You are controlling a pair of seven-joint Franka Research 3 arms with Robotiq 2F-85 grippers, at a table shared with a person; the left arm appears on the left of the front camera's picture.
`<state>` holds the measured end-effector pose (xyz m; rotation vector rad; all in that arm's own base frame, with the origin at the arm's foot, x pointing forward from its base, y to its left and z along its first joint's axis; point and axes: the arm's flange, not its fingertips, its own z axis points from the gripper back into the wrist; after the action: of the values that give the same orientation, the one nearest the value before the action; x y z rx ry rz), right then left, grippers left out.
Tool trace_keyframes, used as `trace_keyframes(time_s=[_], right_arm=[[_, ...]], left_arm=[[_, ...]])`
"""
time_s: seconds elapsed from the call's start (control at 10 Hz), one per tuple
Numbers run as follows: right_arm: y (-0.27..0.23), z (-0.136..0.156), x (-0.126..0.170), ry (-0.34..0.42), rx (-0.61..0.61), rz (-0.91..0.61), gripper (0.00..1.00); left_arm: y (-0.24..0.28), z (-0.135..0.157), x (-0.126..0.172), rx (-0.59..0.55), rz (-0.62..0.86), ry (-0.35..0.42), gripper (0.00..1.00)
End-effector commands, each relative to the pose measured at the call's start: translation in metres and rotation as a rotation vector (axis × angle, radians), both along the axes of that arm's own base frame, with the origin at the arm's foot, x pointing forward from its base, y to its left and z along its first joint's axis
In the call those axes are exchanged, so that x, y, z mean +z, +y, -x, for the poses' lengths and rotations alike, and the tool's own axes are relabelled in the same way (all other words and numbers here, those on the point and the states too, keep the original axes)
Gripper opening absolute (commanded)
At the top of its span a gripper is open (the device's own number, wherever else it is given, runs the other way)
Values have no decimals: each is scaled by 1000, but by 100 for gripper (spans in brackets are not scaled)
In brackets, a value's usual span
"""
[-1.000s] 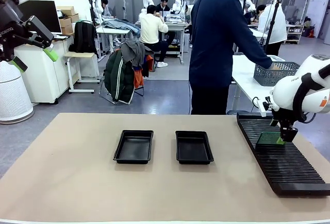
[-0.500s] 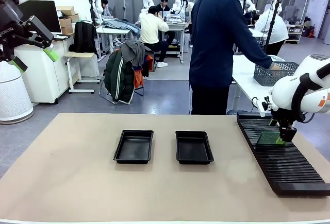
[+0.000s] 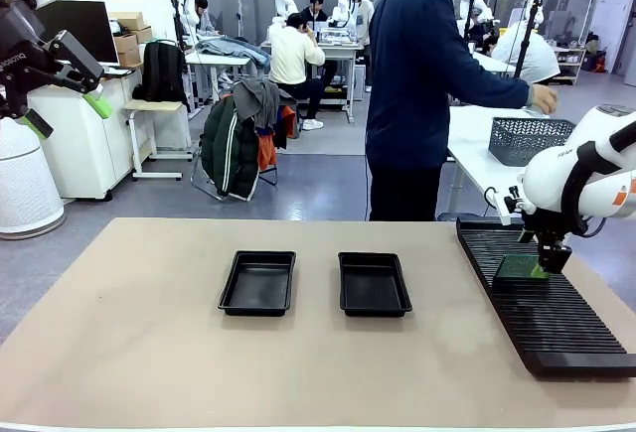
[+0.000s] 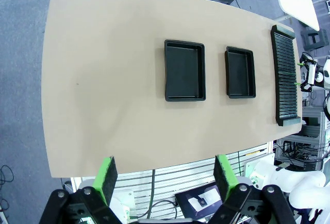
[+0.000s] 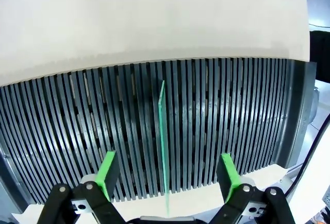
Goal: Inspect and transfer BCBs to ESD trays.
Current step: Pick up the Blank PCB from the PCB Rack and place it in the left ESD tray.
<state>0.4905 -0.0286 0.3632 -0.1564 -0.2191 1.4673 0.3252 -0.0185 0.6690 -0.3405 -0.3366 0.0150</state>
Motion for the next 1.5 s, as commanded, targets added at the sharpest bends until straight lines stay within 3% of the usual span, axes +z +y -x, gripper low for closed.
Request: trace_keyframes(time_s=[0.0, 0.7, 0.8, 0.9, 1.0, 1.1, 1.2, 1.3, 1.4], right_arm=[[-5, -2, 0, -7, 21, -8, 100], [-8, -11, -6, 24, 28, 31, 68], [-9, -12, -7, 27, 25, 44, 75], [-9, -13, -6, 28, 28, 43, 58], [-10, -13, -6, 32, 31, 43, 65], [-11, -14, -6, 36, 24, 51, 49], [-12, -14, -5, 35, 29, 45, 56], [-11, -15, -5, 40, 32, 44, 40], [-12, -16, -7, 45, 31, 41, 47]], left_arm=[[2, -1, -2, -14, 7, -9, 100], [2, -1, -2, -14, 7, -9, 100], [2, -1, -2, -14, 7, -9, 100], [2, -1, -2, -14, 7, -9, 100], [2, -1, -2, -14, 7, -9, 100], [2, -1, -2, -14, 7, -9, 100], [2, -1, -2, -14, 7, -9, 100], [2, -1, -2, -14, 7, -9, 100], [2, -1, -2, -14, 7, -9, 100]])
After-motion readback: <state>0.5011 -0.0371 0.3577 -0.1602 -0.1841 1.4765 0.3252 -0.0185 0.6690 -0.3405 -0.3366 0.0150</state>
